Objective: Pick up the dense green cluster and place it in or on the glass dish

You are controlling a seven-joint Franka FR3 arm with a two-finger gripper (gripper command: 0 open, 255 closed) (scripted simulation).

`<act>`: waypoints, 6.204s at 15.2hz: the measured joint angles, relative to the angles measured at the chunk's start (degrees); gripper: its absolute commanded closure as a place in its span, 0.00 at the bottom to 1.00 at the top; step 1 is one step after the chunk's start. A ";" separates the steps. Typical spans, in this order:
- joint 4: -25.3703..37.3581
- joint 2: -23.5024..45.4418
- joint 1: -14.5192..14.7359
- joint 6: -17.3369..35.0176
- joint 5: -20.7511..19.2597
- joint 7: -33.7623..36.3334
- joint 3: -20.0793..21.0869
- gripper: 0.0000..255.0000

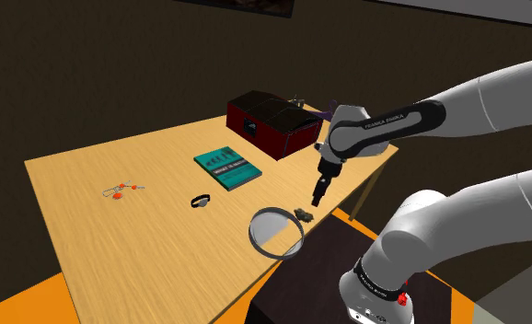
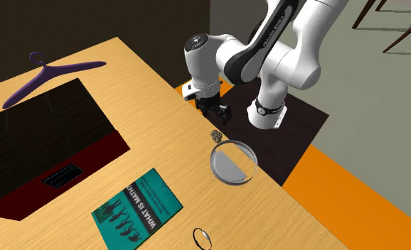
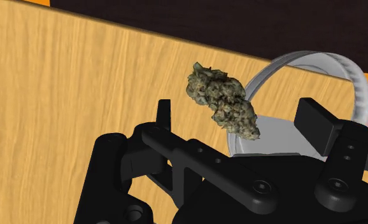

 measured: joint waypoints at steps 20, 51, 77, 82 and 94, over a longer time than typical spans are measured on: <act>-2.81 5.26 1.30 8.01 0.88 -1.12 -1.29 1.00; -2.28 18.06 13.83 22.20 10.06 -22.03 -9.64 1.00; -0.82 -3.22 10.55 1.15 5.28 -6.31 2.47 1.00; -1.26 -2.25 17.98 4.03 11.43 1.74 8.80 1.00; -3.78 8.46 22.79 17.40 16.58 -0.87 7.66 1.00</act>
